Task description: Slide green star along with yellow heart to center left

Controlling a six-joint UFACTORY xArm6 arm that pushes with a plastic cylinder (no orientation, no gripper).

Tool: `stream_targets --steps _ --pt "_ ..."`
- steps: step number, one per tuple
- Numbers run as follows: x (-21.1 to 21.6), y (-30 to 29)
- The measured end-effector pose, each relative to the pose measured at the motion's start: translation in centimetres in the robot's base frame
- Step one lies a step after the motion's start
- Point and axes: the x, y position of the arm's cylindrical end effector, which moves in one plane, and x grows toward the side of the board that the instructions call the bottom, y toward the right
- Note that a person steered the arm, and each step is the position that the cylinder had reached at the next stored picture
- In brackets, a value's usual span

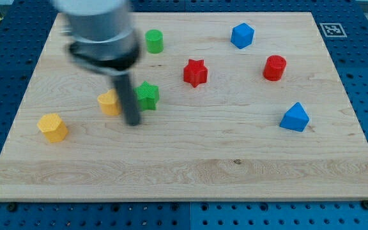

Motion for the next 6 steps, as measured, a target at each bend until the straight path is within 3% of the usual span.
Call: stream_targets --steps 1,2,3,4,5,6 --pt "-6.4 7.0" --pt "-2.5 4.8" --pt "-2.3 2.0" --pt "-5.1 -7.1" --pt "-6.5 -9.1" --pt "-11.8 -14.3"
